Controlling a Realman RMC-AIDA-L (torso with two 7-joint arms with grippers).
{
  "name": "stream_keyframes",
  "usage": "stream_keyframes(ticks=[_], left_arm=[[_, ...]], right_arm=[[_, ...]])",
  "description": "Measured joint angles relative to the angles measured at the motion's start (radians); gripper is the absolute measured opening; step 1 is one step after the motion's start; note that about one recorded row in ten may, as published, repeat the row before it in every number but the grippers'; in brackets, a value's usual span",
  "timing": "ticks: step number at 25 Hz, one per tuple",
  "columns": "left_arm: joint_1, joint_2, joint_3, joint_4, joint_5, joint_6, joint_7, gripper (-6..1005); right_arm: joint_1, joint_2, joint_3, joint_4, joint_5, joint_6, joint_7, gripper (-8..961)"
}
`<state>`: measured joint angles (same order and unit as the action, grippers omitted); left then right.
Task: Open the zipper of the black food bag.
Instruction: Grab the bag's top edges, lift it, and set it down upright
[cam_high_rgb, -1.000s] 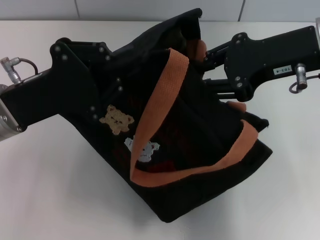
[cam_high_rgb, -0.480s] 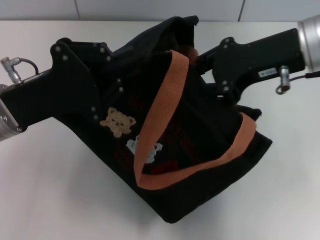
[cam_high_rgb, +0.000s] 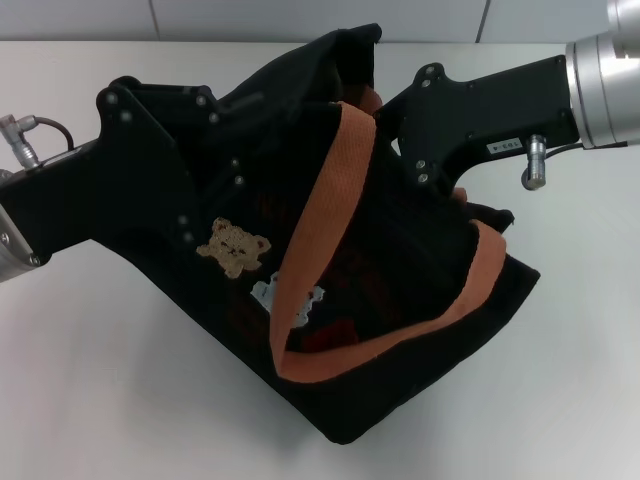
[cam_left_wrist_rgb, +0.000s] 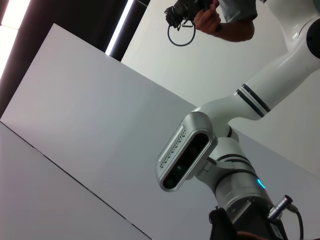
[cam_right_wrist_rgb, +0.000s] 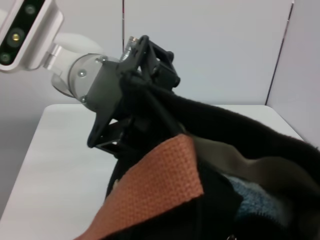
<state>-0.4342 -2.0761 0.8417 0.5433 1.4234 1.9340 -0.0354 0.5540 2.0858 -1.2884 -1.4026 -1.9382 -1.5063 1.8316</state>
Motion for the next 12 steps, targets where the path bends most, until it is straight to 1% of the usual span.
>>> stream_keyframes(ticks=[2, 5, 7, 8, 10, 12], left_arm=[[0.001, 0.0, -0.001, 0.0, 0.0, 0.0, 0.0, 132], [-0.001, 0.0, -0.004, -0.005, -0.003, -0.001, 0.0, 132], [-0.002, -0.002, -0.003, -0.009, -0.018, -0.013, 0.001, 132], [-0.002, -0.003, -0.001, -0.011, -0.028, -0.019, 0.001, 132], [-0.002, -0.004, 0.004, -0.02, -0.06, -0.039, 0.001, 132], [-0.004, -0.004, 0.006, -0.029, -0.078, -0.049, 0.0, 132]], right_arm=[[0.001, 0.0, 0.0, 0.002, 0.001, -0.003, -0.006, 196], [0.003, -0.002, 0.003, 0.005, 0.002, -0.033, -0.027, 28], [0.007, -0.005, 0.011, 0.003, -0.002, -0.081, -0.041, 16], [0.011, -0.012, 0.034, -0.003, -0.019, -0.164, -0.058, 9], [0.011, -0.019, 0.075, -0.023, -0.059, -0.291, -0.078, -3], [-0.001, -0.019, 0.118, -0.057, -0.111, -0.393, -0.082, -3]])
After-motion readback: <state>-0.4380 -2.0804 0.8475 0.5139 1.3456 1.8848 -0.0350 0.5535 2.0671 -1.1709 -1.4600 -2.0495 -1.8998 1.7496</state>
